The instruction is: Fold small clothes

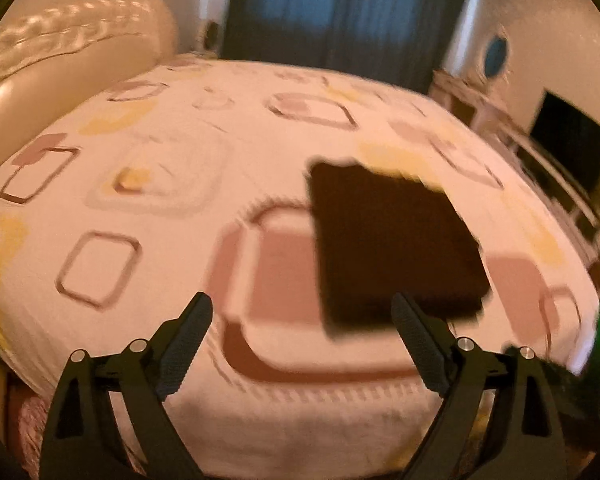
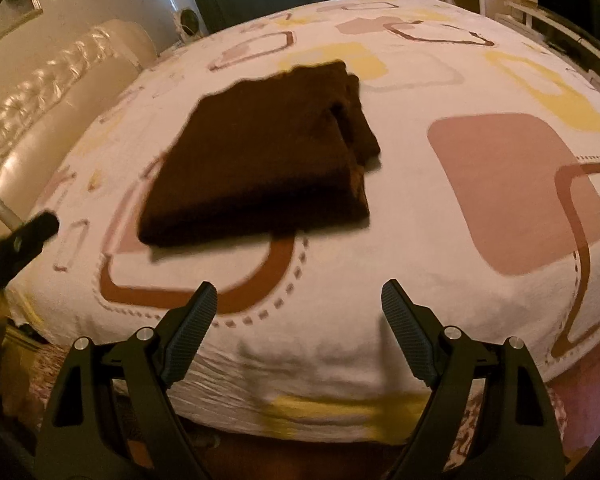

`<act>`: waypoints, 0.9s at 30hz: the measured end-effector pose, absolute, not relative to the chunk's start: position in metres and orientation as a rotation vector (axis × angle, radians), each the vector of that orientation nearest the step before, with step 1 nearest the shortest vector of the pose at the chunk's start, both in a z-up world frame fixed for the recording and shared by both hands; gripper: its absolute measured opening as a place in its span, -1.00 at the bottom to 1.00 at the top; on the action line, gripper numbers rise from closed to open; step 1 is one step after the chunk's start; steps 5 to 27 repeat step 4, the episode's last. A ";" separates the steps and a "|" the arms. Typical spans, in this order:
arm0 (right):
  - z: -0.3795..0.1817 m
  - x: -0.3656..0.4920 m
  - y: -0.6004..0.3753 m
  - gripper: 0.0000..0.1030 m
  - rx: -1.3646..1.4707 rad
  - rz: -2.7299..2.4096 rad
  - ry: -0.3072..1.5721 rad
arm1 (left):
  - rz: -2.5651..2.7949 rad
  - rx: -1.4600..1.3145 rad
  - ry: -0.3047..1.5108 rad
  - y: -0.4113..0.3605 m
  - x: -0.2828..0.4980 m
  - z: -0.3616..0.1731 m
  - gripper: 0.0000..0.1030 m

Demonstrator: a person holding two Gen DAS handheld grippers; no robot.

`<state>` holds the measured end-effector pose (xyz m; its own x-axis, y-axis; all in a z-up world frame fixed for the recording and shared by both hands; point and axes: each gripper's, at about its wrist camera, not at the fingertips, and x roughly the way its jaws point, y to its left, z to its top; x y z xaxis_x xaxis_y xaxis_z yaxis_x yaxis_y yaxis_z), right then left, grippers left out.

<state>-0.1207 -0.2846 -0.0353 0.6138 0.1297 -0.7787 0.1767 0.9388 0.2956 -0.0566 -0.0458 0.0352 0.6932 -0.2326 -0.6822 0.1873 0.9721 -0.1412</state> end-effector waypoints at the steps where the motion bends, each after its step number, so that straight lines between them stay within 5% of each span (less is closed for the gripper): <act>1: -0.029 -0.117 -0.290 0.65 0.371 -0.026 0.900 | -0.195 -0.058 0.762 -0.040 -0.039 0.040 0.75; 4: -0.010 -0.090 -0.319 0.75 0.380 -0.055 0.837 | -0.099 -0.026 0.754 -0.028 0.021 0.045 0.75; 27: -0.010 -0.090 -0.319 0.75 0.380 -0.055 0.837 | -0.099 -0.026 0.754 -0.028 0.021 0.045 0.75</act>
